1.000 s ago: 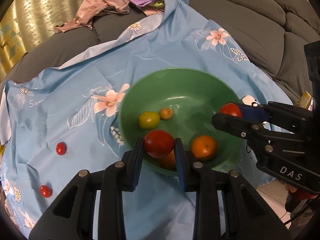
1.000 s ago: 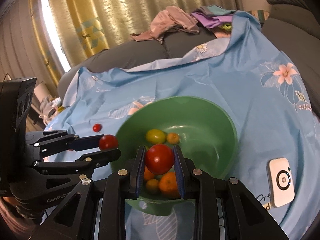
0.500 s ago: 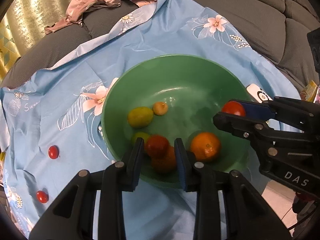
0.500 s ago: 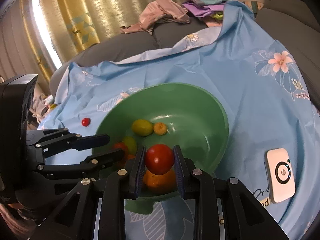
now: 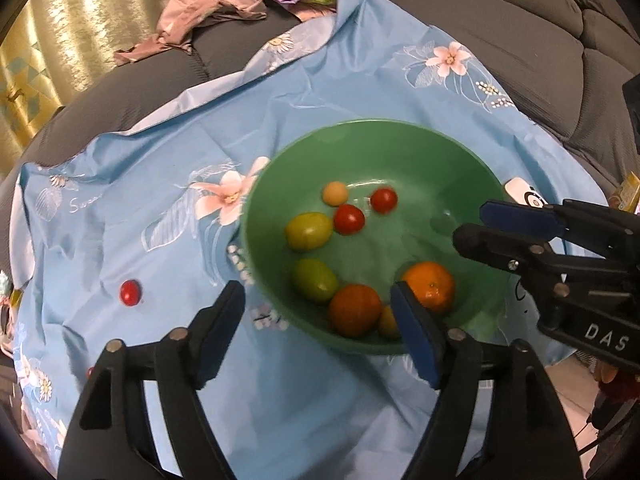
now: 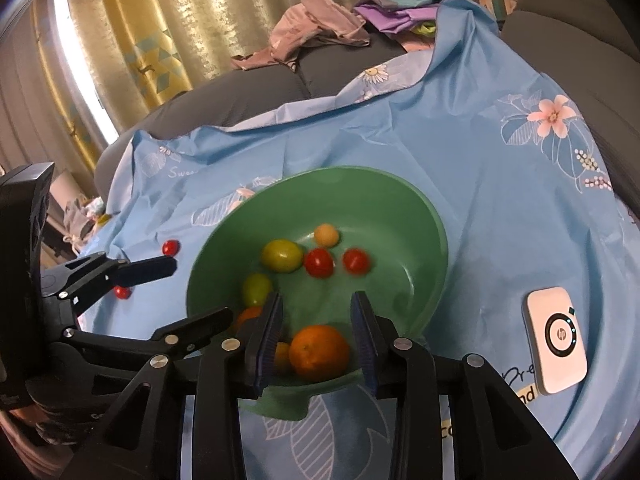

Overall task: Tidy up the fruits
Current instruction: 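Open both tools to drop the cherry tomatoes into the bowl, then move both tools back toward the last two cherry tomatoes, then grasp a cherry tomato with the right tool while the left tool grasps the other, then carry both cherry tomatoes over the green bowl, then open both tools to drop the tomatoes into the bowl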

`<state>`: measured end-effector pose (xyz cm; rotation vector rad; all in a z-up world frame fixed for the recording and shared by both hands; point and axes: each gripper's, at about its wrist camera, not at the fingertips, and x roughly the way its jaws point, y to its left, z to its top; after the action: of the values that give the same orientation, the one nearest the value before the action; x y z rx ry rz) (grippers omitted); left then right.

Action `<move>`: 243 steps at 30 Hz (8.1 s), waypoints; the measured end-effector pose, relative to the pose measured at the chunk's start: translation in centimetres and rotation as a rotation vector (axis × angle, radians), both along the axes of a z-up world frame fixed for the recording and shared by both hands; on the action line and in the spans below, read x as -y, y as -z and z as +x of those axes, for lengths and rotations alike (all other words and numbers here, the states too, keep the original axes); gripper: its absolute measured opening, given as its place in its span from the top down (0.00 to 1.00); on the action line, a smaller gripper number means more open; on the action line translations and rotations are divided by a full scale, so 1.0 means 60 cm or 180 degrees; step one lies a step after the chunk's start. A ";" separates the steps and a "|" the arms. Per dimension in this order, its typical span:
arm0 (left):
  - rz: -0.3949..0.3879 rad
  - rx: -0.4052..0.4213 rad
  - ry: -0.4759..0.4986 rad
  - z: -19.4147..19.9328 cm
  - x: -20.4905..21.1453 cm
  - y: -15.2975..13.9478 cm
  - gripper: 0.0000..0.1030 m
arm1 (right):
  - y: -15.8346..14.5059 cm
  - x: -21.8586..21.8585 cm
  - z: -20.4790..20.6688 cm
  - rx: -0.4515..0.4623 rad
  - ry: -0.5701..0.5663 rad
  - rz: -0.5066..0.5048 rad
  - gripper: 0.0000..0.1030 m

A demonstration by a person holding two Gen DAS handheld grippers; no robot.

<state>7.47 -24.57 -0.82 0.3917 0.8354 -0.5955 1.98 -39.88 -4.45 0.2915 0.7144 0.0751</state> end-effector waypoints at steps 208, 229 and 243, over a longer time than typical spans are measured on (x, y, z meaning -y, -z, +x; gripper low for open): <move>-0.0157 0.0106 0.0210 -0.009 -0.059 -0.041 0.70 | -0.072 -0.079 -0.003 0.0455 -0.0281 -0.0250 0.70; 0.0213 -0.0018 0.0020 0.036 0.049 -0.004 0.27 | -0.016 0.008 0.012 -0.0088 0.0047 -0.0312 0.70; 0.0032 -0.0132 -0.0169 0.030 0.013 -0.113 0.01 | -0.113 0.005 0.001 -0.0186 -0.0108 -0.0539 0.54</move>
<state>9.28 -25.38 5.94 0.3663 0.8862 -0.5520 2.03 -40.20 2.33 0.1199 0.7790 0.0383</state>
